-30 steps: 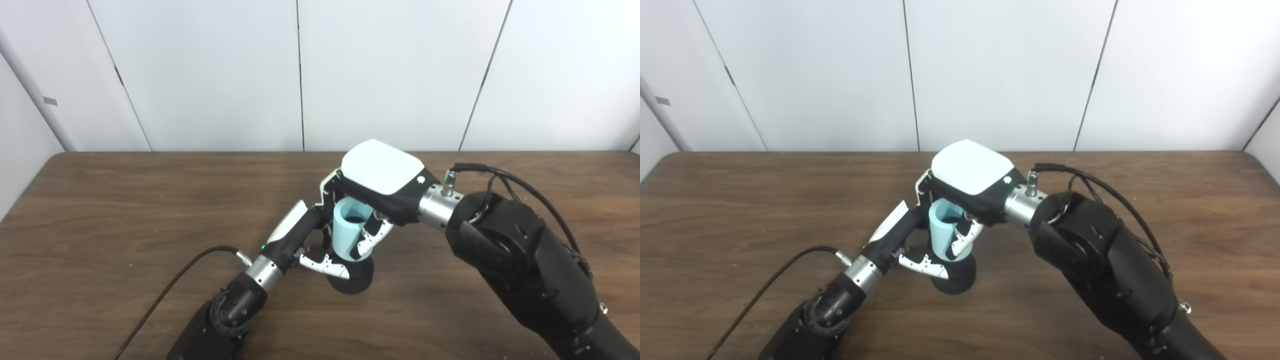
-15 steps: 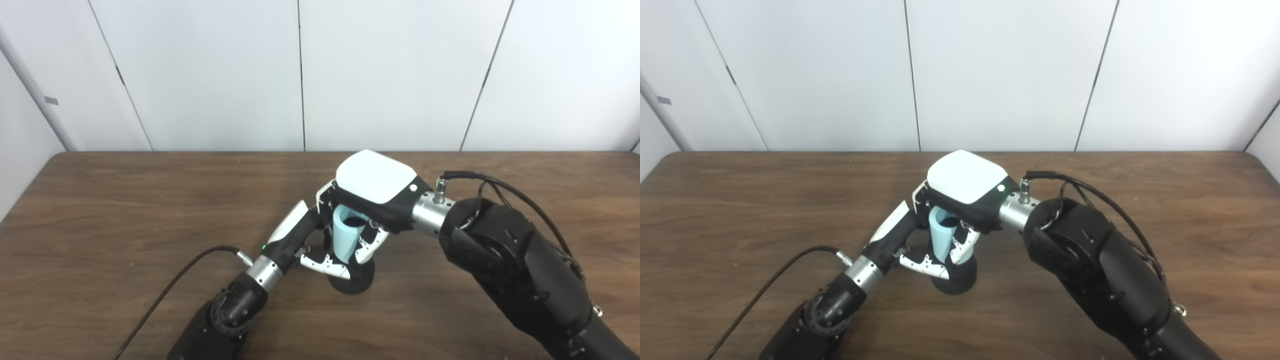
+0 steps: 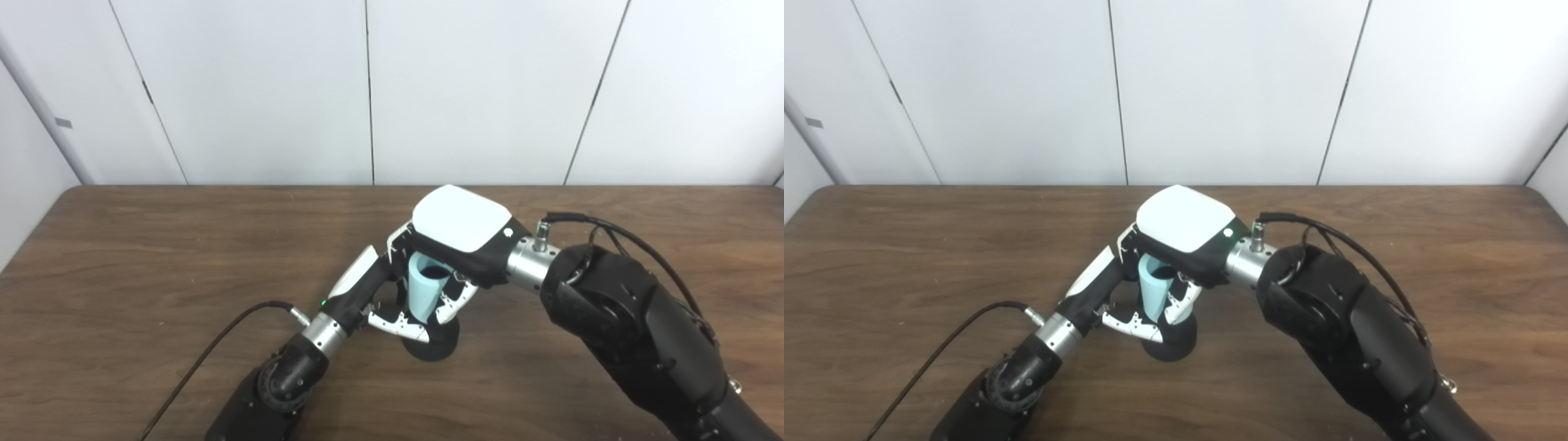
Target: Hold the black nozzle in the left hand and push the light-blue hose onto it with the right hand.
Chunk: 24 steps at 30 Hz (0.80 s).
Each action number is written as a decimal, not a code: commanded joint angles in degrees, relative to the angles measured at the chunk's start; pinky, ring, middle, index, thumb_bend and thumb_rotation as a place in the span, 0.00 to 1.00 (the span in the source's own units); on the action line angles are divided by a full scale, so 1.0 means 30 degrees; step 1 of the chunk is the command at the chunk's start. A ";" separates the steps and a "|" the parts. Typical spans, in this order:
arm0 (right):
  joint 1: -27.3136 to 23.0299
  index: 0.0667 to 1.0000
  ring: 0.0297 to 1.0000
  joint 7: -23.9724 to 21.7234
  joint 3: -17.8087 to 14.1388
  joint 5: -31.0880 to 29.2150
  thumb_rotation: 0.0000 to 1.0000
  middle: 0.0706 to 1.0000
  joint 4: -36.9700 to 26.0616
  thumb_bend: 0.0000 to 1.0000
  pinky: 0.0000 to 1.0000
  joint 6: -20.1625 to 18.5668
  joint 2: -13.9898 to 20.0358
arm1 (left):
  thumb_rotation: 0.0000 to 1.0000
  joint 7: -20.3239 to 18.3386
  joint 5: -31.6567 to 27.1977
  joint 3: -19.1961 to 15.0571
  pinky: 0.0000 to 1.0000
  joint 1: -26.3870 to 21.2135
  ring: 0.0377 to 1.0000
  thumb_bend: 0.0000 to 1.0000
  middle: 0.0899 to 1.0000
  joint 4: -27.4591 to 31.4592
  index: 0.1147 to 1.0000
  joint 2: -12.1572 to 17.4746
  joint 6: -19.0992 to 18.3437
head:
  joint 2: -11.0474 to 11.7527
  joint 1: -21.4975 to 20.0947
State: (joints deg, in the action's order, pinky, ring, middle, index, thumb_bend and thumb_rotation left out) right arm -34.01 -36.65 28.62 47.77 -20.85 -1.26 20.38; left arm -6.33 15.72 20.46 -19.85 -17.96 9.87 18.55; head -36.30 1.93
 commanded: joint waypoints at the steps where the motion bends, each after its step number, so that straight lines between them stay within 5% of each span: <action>1: 0.0335 0.64 0.54 0.0178 0.0112 -0.0065 0.24 0.62 0.0478 0.83 0.45 0.0806 0.0127 | 0.08 -0.0907 0.0901 0.0731 0.18 0.1685 0.23 0.52 0.27 -0.1264 0.41 0.0220 -0.1165 | -0.0003 0.0026; 5: 0.0460 0.68 0.67 0.1174 -0.0258 0.0214 0.27 0.73 0.0491 0.87 0.57 0.1478 0.0075 | 0.08 -0.0944 0.0903 0.0744 0.18 0.1704 0.23 0.52 0.27 -0.1173 0.41 0.0230 -0.1245 | -0.0004 0.0033; 14: -0.0011 0.80 0.92 0.3080 -0.1938 0.0254 0.52 0.93 -0.0650 1.00 0.95 0.2336 -0.0647 | 0.08 -0.0938 0.0863 0.0719 0.18 0.1719 0.22 0.52 0.27 -0.1213 0.41 0.0278 -0.1128 | 0.0014 -0.0059; 24: 0.0990 0.87 0.95 0.5206 -0.4662 -0.1467 0.51 0.97 -0.1151 1.00 0.92 0.1886 -0.2503 | 0.08 -0.0825 0.1238 0.0903 0.20 0.1776 0.24 0.52 0.28 -0.1102 0.41 0.0353 -0.1068 | 0.0042 -0.0038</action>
State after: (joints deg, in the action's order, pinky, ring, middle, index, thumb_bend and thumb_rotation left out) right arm -29.91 -23.27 16.20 44.93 -22.48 4.82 13.03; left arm -6.44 15.85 20.86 -19.87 -17.57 9.87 18.50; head -36.12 1.76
